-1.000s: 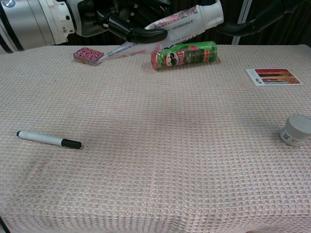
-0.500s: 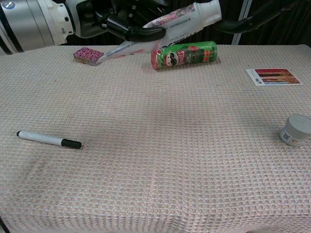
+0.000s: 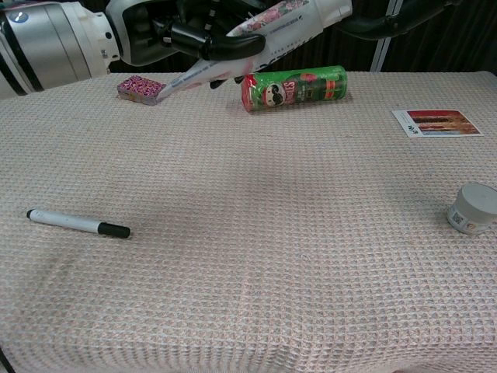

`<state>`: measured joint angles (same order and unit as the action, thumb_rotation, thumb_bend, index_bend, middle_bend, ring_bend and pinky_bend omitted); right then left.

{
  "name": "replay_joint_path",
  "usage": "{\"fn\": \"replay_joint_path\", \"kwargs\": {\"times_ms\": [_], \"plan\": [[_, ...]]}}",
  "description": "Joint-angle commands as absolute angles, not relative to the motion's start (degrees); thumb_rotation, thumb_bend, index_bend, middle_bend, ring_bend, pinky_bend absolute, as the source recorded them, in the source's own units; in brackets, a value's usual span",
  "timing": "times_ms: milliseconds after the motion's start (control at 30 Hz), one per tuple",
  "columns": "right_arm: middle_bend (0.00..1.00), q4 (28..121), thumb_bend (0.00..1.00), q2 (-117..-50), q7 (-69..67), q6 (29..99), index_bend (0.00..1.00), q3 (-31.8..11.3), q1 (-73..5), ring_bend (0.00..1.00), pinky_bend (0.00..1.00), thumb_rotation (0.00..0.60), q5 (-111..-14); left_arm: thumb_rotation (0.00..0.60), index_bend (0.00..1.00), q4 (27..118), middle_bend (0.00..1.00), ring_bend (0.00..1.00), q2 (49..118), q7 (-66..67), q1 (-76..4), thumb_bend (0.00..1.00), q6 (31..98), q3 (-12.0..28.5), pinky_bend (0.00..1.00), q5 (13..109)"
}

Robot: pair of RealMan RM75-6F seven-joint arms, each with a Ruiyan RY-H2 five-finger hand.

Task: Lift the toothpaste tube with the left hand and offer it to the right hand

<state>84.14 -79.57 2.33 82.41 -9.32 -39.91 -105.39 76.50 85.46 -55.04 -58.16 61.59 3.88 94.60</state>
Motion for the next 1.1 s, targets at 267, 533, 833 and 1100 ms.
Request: {"fn": "replay_joint_path", "kwargs": {"times_ms": [267,533,833,1100], "plan": [[0.35,82.88,0.20,-81.64,2.18,83.96,0.76,-10.06,-39.81,0.10,0.18,0.600,-104.39,0.455,0.64,75.38,0.71,0.58,86.35,-58.40,-58.03,0.67,62.05,3.81,0.67,94.56],[0.33,85.62,0.21,-79.89,1.65,81.98,0.68,-9.50,-39.32,0.10,0.16,0.600,-102.27,0.455,0.64,73.97,0.71,0.58,85.83,-64.45,-58.12,0.67,62.16,3.68,0.66,94.57],[0.32,88.02,0.21,-78.05,2.44,80.31,0.63,-8.94,-38.75,0.09,0.07,0.600,-101.03,0.455,0.64,73.21,0.72,0.58,85.49,-66.39,-58.49,0.68,62.30,3.85,0.66,94.77],[0.32,88.46,0.21,-77.64,2.60,80.10,0.63,-8.51,-38.19,0.09,0.07,0.600,-100.83,0.454,0.64,72.94,0.71,0.58,85.21,-68.13,-58.74,0.68,62.01,4.00,0.66,94.48]]}}
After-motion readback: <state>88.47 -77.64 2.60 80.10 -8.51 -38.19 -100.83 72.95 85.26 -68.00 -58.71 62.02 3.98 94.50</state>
